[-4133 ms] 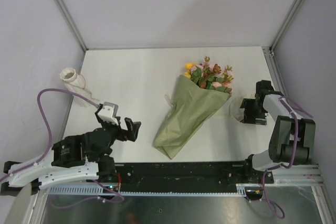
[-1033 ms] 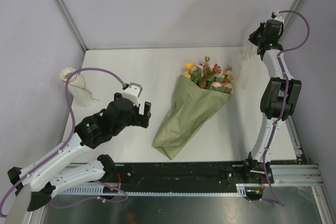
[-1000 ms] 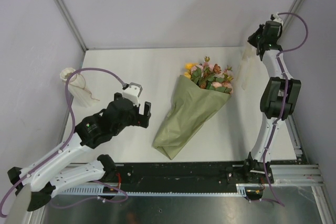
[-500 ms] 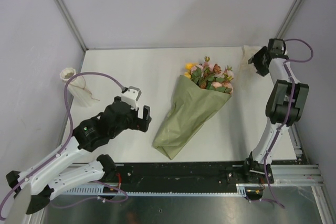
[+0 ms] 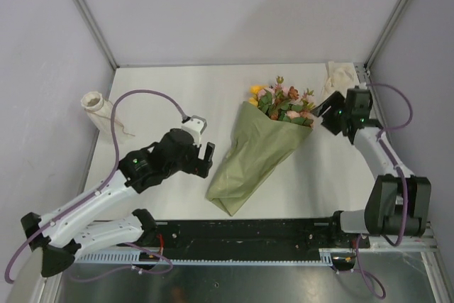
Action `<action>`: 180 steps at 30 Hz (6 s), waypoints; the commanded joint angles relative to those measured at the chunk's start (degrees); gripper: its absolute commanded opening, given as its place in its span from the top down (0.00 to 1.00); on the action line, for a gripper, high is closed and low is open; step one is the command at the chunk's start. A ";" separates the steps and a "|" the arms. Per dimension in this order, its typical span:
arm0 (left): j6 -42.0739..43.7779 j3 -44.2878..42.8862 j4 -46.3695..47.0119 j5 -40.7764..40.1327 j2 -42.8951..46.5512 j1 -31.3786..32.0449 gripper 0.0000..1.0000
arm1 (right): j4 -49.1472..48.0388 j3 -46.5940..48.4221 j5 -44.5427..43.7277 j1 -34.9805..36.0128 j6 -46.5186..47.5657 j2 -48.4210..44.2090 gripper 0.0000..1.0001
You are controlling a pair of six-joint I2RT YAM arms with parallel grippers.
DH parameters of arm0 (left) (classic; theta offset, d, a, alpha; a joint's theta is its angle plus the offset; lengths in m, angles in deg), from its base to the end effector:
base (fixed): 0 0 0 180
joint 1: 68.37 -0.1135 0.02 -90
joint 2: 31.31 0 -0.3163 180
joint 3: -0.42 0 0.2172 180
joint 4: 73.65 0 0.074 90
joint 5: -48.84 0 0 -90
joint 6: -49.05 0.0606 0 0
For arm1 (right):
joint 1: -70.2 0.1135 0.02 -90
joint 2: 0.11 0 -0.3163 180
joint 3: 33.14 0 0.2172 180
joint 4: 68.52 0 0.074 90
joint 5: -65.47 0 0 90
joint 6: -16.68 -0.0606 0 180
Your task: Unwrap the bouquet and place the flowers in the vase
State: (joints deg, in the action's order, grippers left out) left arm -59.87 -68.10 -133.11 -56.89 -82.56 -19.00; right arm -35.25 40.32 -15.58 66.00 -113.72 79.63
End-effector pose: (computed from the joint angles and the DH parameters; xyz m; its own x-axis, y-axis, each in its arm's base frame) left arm 0.0955 -0.0860 0.3358 -0.6081 0.2295 -0.7599 0.4255 0.9024 -0.0680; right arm 0.2827 -0.0113 0.3157 -0.5143 0.6797 -0.5230 0.3756 0.7267 0.5752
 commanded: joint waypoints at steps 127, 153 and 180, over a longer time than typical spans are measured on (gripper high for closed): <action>-19.49 9.35 18.31 -0.43 -24.02 -16.43 0.26 | -88.65 -41.58 11.28 15.98 -31.67 25.32 0.62; -8.95 -18.51 19.86 13.93 -40.04 -25.11 0.19 | -75.22 -21.79 6.51 14.66 -34.02 32.27 0.62; -11.47 -4.23 46.15 31.17 -49.24 -19.56 0.25 | -21.98 -30.60 -2.90 20.68 -2.16 -30.65 0.26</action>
State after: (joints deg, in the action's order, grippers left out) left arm -70.91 -72.41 -93.68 -29.35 -131.47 -39.64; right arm -61.98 10.07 -16.30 86.28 -119.34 53.05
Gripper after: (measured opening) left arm 0.775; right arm 0.744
